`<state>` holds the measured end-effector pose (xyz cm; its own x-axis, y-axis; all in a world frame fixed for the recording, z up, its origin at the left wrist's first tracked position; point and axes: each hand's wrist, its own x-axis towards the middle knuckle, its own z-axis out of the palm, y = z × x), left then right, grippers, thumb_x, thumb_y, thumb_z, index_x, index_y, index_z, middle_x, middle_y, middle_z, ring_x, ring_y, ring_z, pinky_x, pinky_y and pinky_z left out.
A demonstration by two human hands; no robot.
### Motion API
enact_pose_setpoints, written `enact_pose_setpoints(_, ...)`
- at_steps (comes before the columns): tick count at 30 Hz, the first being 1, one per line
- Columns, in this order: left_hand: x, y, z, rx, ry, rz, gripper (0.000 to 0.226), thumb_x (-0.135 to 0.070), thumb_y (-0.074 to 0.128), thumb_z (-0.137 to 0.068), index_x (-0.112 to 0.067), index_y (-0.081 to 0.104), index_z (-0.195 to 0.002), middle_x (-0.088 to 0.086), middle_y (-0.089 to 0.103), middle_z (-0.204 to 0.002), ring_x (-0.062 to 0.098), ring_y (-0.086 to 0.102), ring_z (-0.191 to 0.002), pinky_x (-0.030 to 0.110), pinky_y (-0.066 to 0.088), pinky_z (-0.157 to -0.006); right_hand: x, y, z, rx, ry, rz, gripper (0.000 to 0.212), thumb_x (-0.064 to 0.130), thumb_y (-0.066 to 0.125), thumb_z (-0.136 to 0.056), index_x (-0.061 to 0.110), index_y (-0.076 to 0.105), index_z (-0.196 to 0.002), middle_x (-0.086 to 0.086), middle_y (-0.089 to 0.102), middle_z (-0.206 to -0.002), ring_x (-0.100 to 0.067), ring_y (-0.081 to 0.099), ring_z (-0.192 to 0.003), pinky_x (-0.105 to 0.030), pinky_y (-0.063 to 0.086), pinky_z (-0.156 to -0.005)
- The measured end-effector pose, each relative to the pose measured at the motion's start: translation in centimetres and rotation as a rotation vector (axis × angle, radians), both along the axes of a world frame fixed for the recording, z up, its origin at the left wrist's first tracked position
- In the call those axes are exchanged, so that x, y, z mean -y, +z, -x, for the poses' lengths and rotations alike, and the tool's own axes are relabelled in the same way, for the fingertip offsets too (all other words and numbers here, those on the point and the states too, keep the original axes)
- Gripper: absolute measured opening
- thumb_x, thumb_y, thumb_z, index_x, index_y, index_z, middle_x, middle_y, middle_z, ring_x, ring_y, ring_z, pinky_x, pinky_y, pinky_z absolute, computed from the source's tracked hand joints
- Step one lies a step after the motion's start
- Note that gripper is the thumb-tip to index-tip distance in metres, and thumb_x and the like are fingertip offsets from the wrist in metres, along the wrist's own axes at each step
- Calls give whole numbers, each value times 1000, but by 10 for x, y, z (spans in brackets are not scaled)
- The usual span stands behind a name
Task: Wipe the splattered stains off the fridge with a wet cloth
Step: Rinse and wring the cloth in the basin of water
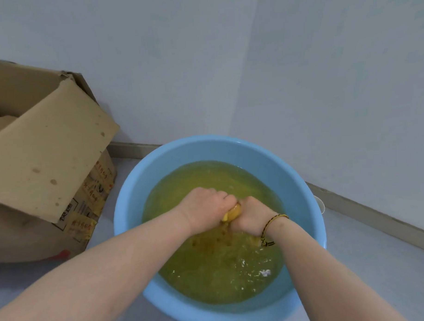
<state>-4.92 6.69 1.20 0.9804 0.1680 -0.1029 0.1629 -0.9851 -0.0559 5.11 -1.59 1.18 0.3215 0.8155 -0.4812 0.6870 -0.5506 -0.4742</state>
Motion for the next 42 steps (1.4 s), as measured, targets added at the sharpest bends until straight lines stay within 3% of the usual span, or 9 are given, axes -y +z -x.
enact_pose_setpoints(5,7,-3,6,127,249,139,48,-25,54,-87,-22,37,-132,2,42,-135,20,43,-120,28,38,-83,1,5,-1,-92,-116,-20,30,26,73,-73,21,47,-58,7,48,-57,-7,43,-52,-17,35,-48)
enact_pose_setpoints(8,8,7,13,204,584,341,84,-23,66,-79,-29,14,-144,0,5,-153,25,12,-140,36,19,-112,0,12,-4,223,-95,17,21,28,62,-79,19,46,-68,4,54,-70,-15,52,-67,-22,38,-56)
enact_pose_setpoints(12,15,22,28,291,958,1487,96,-36,75,-67,-26,19,-144,7,23,-149,30,31,-132,45,28,-109,1,2,-6,992,77,-403,22,15,70,-49,14,57,-67,-4,60,-72,-24,58,-69,-26,39,-61)
enact_pose_setpoints(16,16,23,15,658,1299,2264,46,-43,65,-76,-5,53,-99,16,67,-79,24,65,-71,40,52,-72,1,-22,0,1021,275,-953,16,4,43,-65,8,52,-77,-8,64,-74,-24,45,-79,-36,39,-83)
enact_pose_setpoints(18,15,19,11,845,1327,2351,30,-34,61,-84,-5,55,-83,10,63,-52,17,61,-47,32,53,-55,0,-19,11,893,248,-1073,18,2,37,-71,11,45,-84,-10,65,-76,-20,45,-81,-32,40,-83)
enact_pose_setpoints(23,9,10,6,1075,1071,2474,12,-16,54,-88,-10,54,-98,4,62,-80,12,58,-63,24,53,-57,3,-8,34,691,-23,-990,11,5,46,-75,9,47,-85,-5,63,-69,-18,58,-52,-19,38,-44)
enact_pose_setpoints(27,4,19,-4,1284,918,2281,5,-9,54,-87,-13,56,-84,-3,62,-58,4,57,-45,16,48,-44,3,-4,51,-94,-490,-604,15,9,56,-83,20,47,-78,5,57,-71,-17,54,-66,-19,37,-52)
enact_pose_setpoints(37,13,16,-4,1062,795,2290,24,-28,45,-91,-13,53,-74,-7,38,-34,7,41,-32,13,38,-41,16,-5,37,-858,-303,-235,41,2,58,-85,11,37,-51,6,35,-31,-6,29,-25,-12,23,-33)
enact_pose_setpoints(42,8,11,8,748,633,2455,28,-14,43,-85,-12,56,-109,-2,51,-44,11,53,-45,19,49,-52,21,-6,25,-515,-266,-252,31,1,64,-79,14,46,-57,10,46,-35,-2,39,-32,-16,35,-38)
